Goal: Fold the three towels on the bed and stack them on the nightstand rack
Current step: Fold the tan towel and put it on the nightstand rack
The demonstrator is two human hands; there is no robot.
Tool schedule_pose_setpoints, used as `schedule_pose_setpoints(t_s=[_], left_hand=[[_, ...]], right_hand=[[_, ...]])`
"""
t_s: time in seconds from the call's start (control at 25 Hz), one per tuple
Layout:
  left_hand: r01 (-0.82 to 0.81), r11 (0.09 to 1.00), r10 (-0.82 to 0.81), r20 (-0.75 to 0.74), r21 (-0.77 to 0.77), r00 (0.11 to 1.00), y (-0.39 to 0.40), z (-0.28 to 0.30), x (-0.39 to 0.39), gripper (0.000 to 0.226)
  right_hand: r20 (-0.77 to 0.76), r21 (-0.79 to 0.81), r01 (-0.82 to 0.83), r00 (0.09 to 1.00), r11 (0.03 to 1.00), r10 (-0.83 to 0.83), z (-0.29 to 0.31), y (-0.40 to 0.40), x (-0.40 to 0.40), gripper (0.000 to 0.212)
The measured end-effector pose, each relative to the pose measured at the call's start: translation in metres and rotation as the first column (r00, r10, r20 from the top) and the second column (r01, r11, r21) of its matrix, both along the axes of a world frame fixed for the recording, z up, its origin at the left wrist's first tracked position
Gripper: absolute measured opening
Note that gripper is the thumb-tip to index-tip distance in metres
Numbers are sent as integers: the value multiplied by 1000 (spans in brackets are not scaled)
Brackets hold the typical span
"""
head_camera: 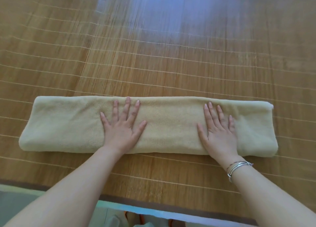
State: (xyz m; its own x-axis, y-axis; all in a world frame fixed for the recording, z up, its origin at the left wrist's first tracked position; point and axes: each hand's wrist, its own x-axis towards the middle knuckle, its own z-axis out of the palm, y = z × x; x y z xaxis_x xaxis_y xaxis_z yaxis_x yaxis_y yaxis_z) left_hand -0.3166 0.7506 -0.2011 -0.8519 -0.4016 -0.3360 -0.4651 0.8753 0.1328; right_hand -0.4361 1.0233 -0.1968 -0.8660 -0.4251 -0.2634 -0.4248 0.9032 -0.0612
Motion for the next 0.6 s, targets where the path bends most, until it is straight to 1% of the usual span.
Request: schedule_pose_setpoints(t_s=[0.16,0.24,0.28,0.36,0.4,0.44,0.48,0.52,0.6], left_hand=[[-4,1000,4,68,-8,998,4,10,-7,66],[-59,998,59,99,5,993,13,15,-12,67],[-111,994,108,98,19,989,22,18,-17,69],[-201,977,198,48,64,979,46,26,-29,73],[-194,977,193,12,86,981,63,30,-38,73],[-143,984,146,-21,102,989,84,35,-49,72],[-65,991,72,-56,117,996,107,39,-61,70],[21,991,-9,-93,130,996,131,43,-73,69],[153,977,-132,-140,151,981,175,47,-94,66]], right_hand=[[29,75,151,988,986,-154,13,78,-15,69],[70,85,218,972,972,-224,19,109,-21,68],[101,74,240,964,968,-246,21,119,-23,66],[160,42,238,957,970,-242,22,127,-26,64],[175,11,223,959,975,-221,24,128,-27,64],[186,-47,207,963,977,-196,26,129,-28,64],[198,-136,208,964,969,-179,30,129,-30,63],[212,-250,233,960,940,-182,34,129,-32,62],[218,-469,323,944,822,-247,41,132,-36,56]])
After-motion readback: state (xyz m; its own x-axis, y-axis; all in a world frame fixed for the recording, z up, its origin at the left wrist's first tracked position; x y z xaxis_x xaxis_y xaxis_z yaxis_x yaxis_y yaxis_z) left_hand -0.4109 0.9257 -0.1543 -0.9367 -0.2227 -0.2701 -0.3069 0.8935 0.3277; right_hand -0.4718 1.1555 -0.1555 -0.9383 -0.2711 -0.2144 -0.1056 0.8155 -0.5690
